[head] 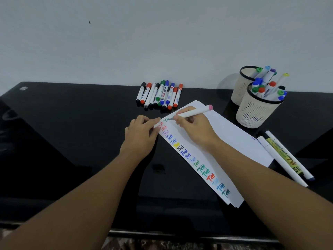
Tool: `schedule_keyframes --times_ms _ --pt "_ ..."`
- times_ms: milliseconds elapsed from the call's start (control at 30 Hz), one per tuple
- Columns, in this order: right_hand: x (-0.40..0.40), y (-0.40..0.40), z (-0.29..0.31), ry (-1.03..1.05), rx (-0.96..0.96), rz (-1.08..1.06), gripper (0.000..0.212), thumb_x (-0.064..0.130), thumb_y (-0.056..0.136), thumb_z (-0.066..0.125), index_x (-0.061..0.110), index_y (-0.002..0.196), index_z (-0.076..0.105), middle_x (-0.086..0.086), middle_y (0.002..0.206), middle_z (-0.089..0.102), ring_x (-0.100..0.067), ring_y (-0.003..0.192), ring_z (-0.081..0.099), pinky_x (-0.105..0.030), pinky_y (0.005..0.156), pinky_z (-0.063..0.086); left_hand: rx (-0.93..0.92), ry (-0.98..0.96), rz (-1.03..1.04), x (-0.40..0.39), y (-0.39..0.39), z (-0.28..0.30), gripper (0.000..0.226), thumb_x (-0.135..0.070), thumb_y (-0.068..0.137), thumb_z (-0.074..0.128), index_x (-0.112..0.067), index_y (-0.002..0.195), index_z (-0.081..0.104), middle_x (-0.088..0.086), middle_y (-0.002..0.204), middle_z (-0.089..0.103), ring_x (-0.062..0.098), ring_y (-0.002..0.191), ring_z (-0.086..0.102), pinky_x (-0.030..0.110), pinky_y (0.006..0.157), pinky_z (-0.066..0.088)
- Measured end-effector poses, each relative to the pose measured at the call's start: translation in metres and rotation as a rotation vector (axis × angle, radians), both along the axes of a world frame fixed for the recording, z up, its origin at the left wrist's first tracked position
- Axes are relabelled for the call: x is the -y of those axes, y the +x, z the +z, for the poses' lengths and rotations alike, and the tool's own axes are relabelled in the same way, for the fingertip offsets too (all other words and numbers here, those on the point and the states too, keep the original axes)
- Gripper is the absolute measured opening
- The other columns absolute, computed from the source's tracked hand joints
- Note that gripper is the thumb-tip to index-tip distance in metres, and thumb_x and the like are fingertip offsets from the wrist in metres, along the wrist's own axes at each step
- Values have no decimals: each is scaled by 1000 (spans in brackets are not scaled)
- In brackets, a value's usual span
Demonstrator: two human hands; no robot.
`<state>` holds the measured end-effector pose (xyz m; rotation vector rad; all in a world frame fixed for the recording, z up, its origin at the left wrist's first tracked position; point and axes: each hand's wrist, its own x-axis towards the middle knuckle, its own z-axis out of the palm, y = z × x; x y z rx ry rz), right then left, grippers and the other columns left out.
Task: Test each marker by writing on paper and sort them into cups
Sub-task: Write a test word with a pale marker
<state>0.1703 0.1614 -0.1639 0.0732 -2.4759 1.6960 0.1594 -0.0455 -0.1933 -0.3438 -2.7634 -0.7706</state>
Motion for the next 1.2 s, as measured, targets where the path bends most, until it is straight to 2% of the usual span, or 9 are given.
schedule_keyframes --times_ms 133,200,333,500,633,767,900,1067,1200 --pt "0 -4 4 111 -14 43 9 34 98 69 28 105 68 11 96 69 -5 91 63 -25 80 52 7 27 11 -1 0 -1 37 -37 102 57 -36 139 60 -9 118 52 9 106 42 32 94 30" --pt "-1 -3 2 94 5 31 8 33 99 68 27 105 68 11 95 69 -2 90 62 -22 76 50 11 40 15 0 -1 -1 37 -37 101 58 -36 138 60 -10 117 52 8 105 42 31 94 30" --pt "-1 0 -1 49 33 22 8 31 103 61 26 106 67 5 93 69 -11 91 64 -35 87 53 14 56 22 0 -1 0 38 -38 101 59 -36 138 60 -12 116 50 6 104 40 30 95 28" --pt "3 -1 -1 96 65 52 11 32 104 60 25 107 67 3 96 70 -13 94 66 -38 91 53 26 61 27 -1 0 1 37 -39 101 59 -36 138 61 -13 116 49 7 107 42 29 97 27" --pt "4 -2 0 115 78 57 11 33 104 59 26 108 67 3 97 70 -12 93 66 -34 88 53 22 68 23 -1 1 1 37 -38 101 59 -36 137 61 -13 115 49 7 107 43 29 96 25" --pt "3 -2 -1 149 75 69 11 32 103 59 28 106 68 4 97 69 -12 91 64 -28 77 48 23 76 25 -1 1 1 36 -37 100 60 -36 137 62 -13 115 50 9 107 45 30 96 27" --pt "3 -2 -1 181 83 78 12 35 104 58 28 108 67 4 97 69 -13 90 65 -30 78 48 27 74 24 -1 1 2 37 -38 100 60 -37 137 61 -12 116 51 10 108 45 34 101 33" --pt "3 -2 1 178 66 37 14 34 105 57 24 110 66 3 97 69 -13 89 64 -32 79 50 35 79 23 0 1 2 37 -38 100 60 -35 137 62 -12 116 51 11 110 46 31 98 28" --pt "4 -1 2 192 77 55 15 35 105 56 24 111 66 3 97 69 -13 88 64 -27 74 47 33 82 24 -1 1 2 37 -38 100 60 -35 136 62 -12 117 52 11 109 47 33 101 33"
